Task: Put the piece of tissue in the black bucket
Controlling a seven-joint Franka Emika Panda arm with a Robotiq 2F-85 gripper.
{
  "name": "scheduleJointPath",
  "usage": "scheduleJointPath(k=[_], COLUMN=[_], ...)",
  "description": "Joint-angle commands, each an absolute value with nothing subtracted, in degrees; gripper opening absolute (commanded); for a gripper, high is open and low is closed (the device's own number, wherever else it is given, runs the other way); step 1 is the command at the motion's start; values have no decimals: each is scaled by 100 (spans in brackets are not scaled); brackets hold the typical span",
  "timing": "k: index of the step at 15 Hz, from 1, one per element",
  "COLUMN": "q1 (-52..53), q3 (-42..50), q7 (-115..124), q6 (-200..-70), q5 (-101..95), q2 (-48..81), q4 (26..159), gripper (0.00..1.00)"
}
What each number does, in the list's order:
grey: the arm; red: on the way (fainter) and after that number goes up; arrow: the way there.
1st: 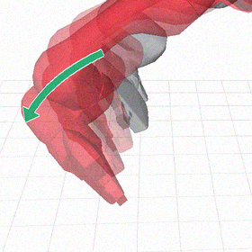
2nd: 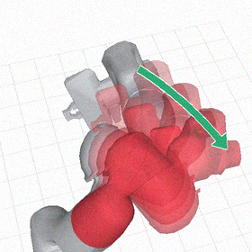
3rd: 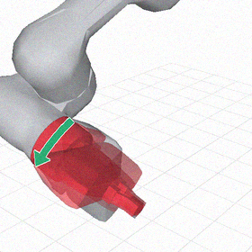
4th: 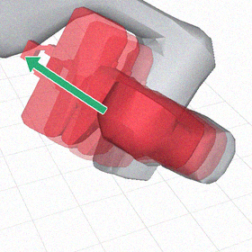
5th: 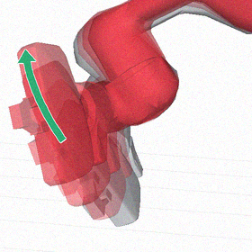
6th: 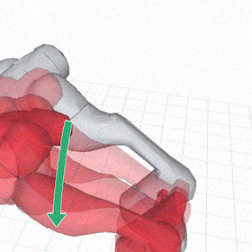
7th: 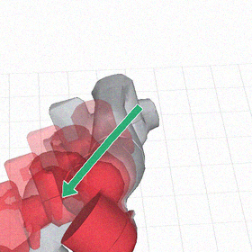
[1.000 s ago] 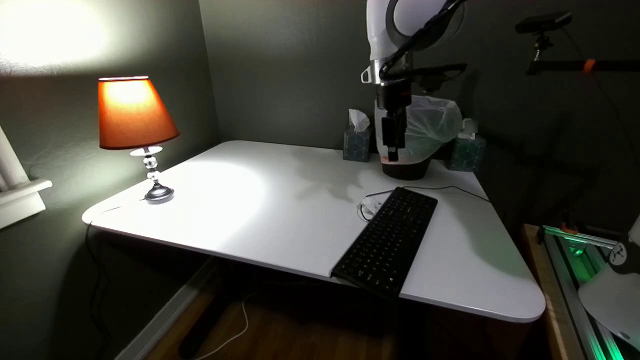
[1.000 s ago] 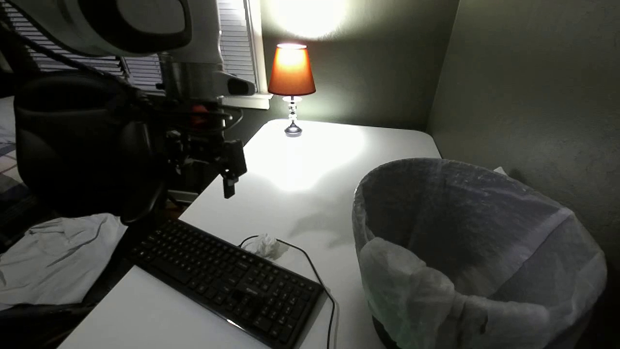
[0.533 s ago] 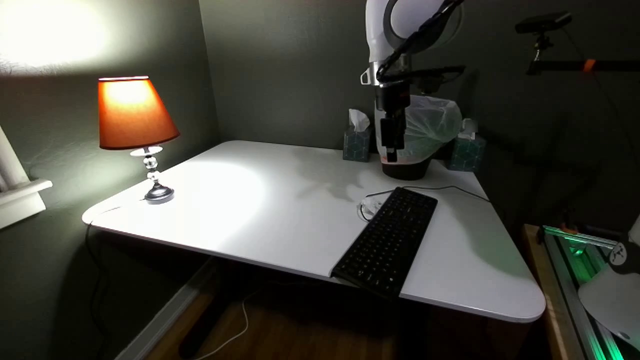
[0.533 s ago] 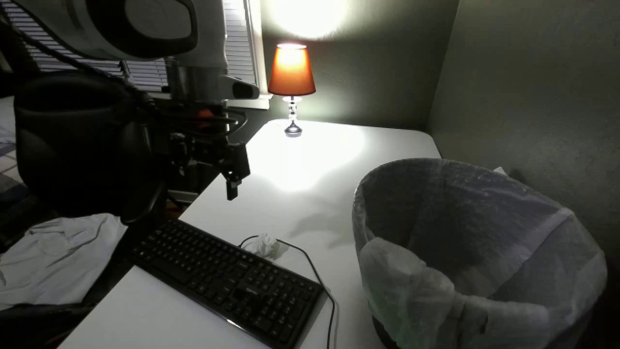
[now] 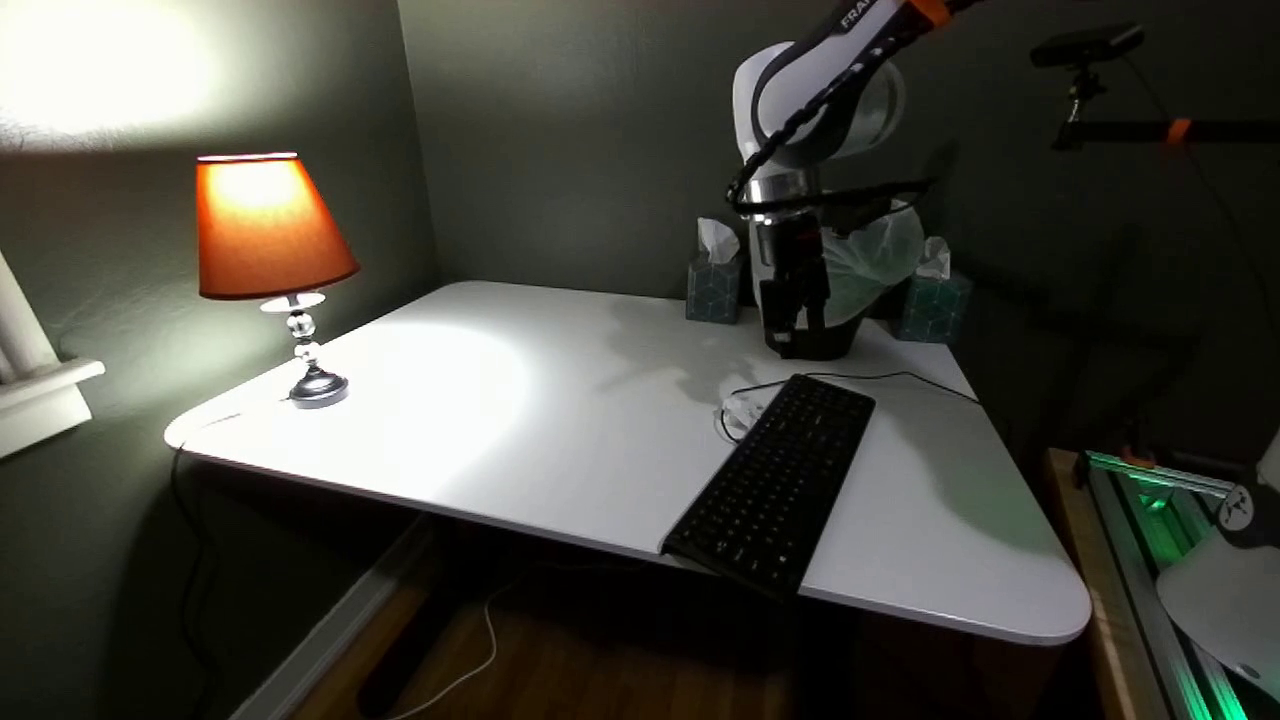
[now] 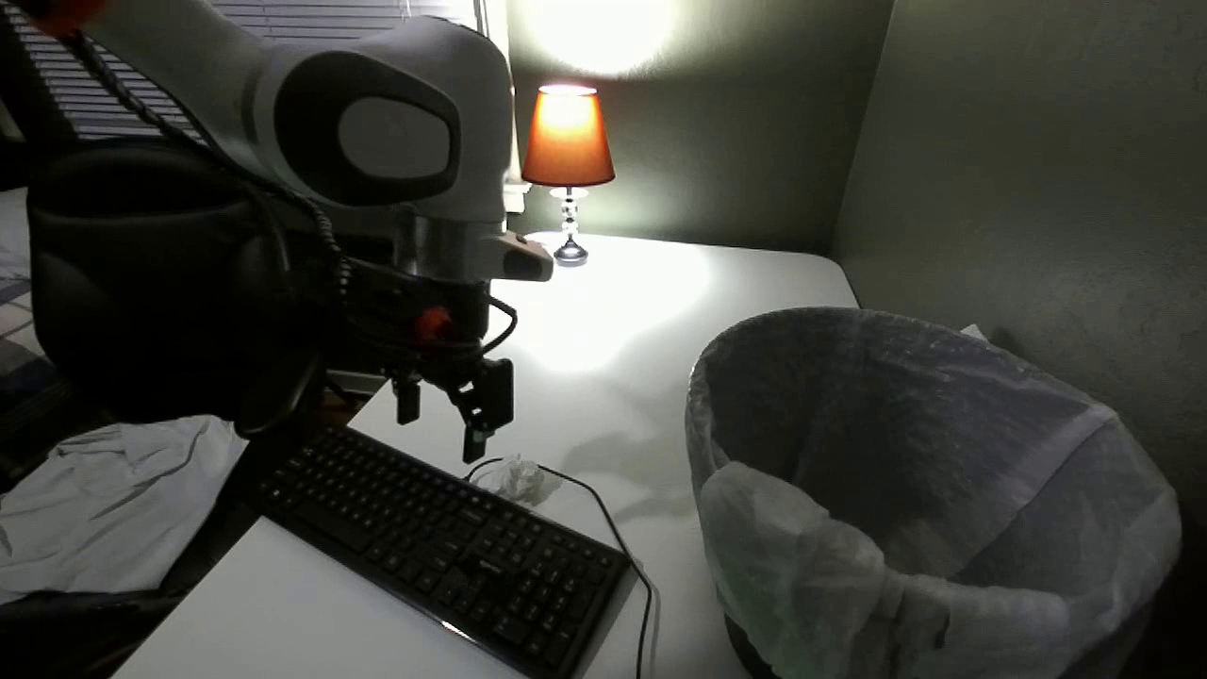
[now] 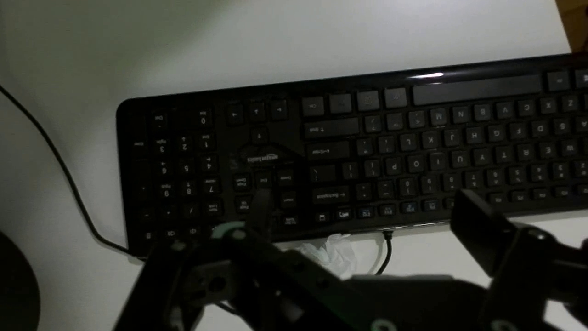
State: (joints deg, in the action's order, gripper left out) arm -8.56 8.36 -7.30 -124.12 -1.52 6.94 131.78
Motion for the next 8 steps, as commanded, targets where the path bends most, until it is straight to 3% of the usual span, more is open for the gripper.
scheduleJointPath(k=[1,8], q1=[-966,-999], q3=[836,775], q7=[-728,-642], q6=[-12879,-13853], q5=[183,276], q2=[1245,2044], q4=[12967,12640], gripper=[100,100])
